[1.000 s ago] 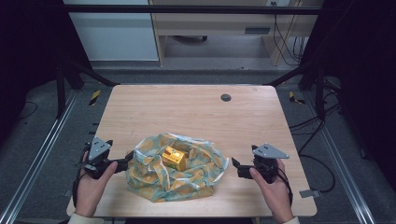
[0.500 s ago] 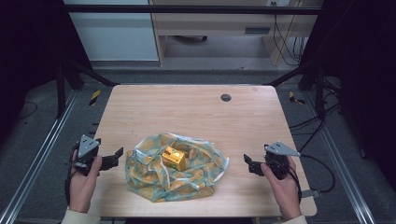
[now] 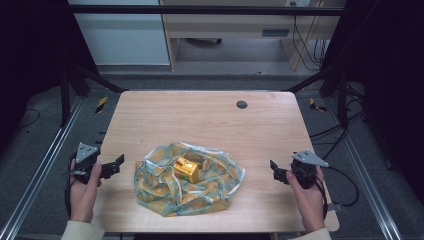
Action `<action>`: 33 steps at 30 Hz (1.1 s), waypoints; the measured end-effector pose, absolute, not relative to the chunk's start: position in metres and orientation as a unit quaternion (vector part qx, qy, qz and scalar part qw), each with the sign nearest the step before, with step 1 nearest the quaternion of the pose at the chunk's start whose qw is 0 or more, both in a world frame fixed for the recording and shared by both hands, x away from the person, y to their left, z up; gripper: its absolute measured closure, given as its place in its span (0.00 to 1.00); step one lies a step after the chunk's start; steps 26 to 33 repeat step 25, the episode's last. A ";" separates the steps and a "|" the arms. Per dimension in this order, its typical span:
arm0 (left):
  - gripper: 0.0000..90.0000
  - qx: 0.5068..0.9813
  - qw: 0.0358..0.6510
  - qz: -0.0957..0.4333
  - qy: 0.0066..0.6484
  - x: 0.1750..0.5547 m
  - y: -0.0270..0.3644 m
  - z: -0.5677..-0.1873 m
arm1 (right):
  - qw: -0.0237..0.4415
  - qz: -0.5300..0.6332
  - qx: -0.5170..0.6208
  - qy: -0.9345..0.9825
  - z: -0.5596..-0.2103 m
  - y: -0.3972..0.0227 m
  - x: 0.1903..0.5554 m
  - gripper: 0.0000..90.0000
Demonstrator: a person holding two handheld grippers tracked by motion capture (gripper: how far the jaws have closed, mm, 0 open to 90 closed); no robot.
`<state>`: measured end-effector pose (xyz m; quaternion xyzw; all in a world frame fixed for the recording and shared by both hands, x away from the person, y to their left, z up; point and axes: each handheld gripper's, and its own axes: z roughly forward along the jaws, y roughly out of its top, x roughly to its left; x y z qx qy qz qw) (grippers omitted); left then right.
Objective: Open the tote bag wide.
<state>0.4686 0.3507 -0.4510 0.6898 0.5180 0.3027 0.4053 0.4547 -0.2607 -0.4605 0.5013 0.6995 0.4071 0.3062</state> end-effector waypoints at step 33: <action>0.07 0.767 0.321 0.266 0.487 0.479 0.317 -0.472 | 0.282 0.375 0.530 0.706 -0.482 -0.259 0.480 0.10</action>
